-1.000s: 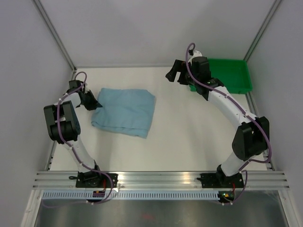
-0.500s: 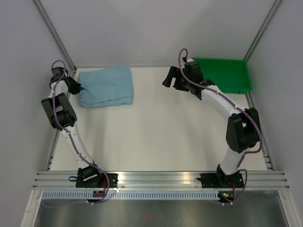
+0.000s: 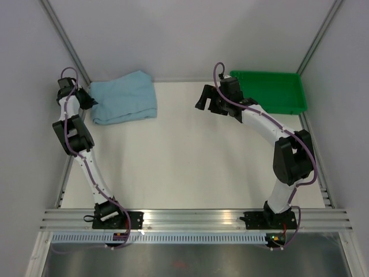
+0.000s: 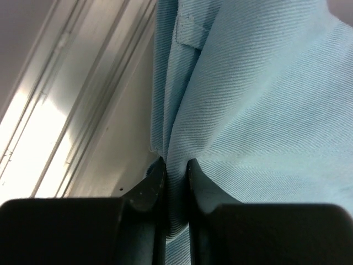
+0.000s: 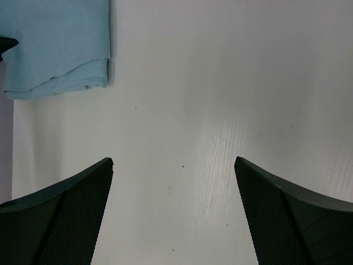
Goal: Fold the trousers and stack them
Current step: Neatly place the folded trousers to the corner
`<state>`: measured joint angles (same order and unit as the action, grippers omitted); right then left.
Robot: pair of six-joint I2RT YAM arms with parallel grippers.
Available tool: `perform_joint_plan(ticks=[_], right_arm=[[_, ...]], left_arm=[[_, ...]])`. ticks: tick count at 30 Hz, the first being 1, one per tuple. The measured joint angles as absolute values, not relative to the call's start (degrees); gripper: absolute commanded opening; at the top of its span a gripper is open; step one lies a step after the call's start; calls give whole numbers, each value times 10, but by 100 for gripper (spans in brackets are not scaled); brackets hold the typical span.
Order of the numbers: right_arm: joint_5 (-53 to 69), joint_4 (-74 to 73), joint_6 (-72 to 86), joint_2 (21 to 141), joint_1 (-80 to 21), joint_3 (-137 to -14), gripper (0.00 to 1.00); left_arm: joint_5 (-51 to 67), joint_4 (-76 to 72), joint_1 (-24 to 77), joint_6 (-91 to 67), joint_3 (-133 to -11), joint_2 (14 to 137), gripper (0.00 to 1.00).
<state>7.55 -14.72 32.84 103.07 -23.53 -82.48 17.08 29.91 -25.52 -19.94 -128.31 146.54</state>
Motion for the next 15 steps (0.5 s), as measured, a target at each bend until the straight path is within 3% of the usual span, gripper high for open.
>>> perform_joint_plan(ticks=[8, 9, 12, 15], right_arm=[[78, -155, 328, 1053, -243, -831, 98], [81, -155, 328, 1056, -243, -832, 98], [90, -155, 328, 1062, -246, -834, 98], [93, -155, 322, 1063, -247, -834, 98]], left_arm=[[182, 303, -266, -135, -1291, 1466, 51], [185, 304, -268, -130, -1291, 1466, 61], [189, 304, -270, -119, -1286, 1463, 70], [189, 304, -271, -114, -1267, 1444, 73]])
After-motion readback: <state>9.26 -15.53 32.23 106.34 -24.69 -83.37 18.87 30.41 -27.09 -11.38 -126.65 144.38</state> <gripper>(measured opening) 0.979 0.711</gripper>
